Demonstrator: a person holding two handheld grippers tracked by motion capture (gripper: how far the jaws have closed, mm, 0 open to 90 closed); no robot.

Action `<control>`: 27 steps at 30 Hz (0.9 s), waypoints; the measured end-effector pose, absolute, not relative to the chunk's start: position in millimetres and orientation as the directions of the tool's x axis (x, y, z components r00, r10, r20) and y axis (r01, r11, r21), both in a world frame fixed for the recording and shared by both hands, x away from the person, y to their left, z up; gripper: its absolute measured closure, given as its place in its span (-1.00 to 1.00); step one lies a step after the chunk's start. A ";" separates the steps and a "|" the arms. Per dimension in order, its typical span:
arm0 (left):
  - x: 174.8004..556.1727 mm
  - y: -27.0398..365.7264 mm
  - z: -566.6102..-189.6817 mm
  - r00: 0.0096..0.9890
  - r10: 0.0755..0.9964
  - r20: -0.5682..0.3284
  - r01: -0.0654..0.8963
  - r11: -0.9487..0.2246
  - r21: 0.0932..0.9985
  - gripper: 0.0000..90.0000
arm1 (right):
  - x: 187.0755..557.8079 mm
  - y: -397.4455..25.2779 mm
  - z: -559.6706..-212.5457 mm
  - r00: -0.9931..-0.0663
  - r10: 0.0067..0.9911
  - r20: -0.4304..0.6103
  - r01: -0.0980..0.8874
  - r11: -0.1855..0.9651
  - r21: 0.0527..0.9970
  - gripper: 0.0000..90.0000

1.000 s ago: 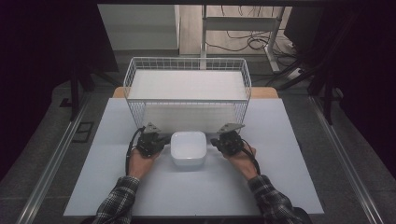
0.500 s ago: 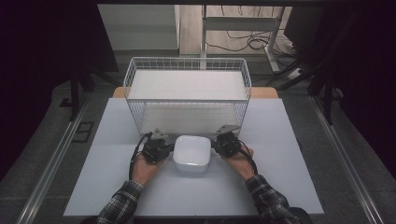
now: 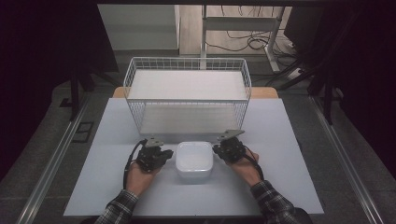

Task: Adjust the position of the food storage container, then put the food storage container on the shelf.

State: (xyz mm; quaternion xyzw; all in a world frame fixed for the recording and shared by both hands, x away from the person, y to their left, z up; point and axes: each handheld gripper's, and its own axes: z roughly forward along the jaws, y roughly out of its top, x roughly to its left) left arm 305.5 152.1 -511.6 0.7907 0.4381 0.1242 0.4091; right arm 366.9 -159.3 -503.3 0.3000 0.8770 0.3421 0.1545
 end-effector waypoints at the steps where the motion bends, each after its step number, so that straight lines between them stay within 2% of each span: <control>1: 301.9 157.4 -510.9 0.588 0.792 -0.165 0.583 -0.275 0.764 0.67 | 362.8 -167.4 -500.2 -0.769 0.637 -0.059 0.424 0.576 0.699 0.77; 3: 294.1 164.1 -510.3 0.595 0.786 -0.166 0.566 -0.264 0.781 0.40 | 356.6 -181.6 -495.8 -0.759 0.650 -0.030 0.434 0.541 0.721 0.63; 4: 291.9 165.1 -510.6 0.599 0.784 -0.165 0.560 -0.263 0.786 0.07 | 350.5 -192.5 -492.6 -0.748 0.664 -0.008 0.447 0.513 0.733 0.41; 6: 283.8 165.7 -512.8 0.616 0.773 -0.154 0.545 -0.276 0.792 -0.16 | 344.4 -200.8 -491.1 -0.739 0.674 -0.004 0.447 0.496 0.744 0.21; 7: 283.8 165.7 -512.8 0.616 0.773 -0.154 0.545 -0.276 0.792 -0.26 | 344.4 -200.8 -491.1 -0.739 0.674 -0.004 0.447 0.496 0.744 0.21; 8: 281.0 165.8 -514.1 0.624 0.767 -0.149 0.539 -0.284 0.793 -0.26 | 341.7 -204.1 -491.0 -0.736 0.677 0.003 0.451 0.487 0.748 0.08; 10: 277.7 166.3 -516.1 0.632 0.761 -0.148 0.535 -0.291 0.793 -0.45 | 337.0 -209.8 -492.0 -0.741 0.671 0.015 0.450 0.480 0.754 -0.16; 13: 276.8 167.9 -520.3 0.645 0.748 -0.155 0.539 -0.302 0.786 -0.61 | 332.5 -215.9 -496.1 -0.761 0.648 0.020 0.435 0.487 0.757 -0.55; 16: 278.5 167.2 -523.8 0.647 0.749 -0.143 0.530 -0.307 0.790 -0.74 | 332.3 -217.1 -499.2 -0.763 0.646 0.024 0.430 0.478 0.766 -0.79; 20: 280.0 164.6 -527.0 0.668 0.740 -0.081 0.507 -0.373 0.777 -0.80 | 332.8 -216.3 -498.0 -0.766 0.643 0.026 0.423 0.472 0.774 -0.88; 27: 282.2 166.4 -522.6 0.664 0.738 -0.120 0.528 -0.350 0.774 -0.80 | 334.3 -214.2 -498.5 -0.777 0.628 0.047 0.426 0.469 0.773 -0.91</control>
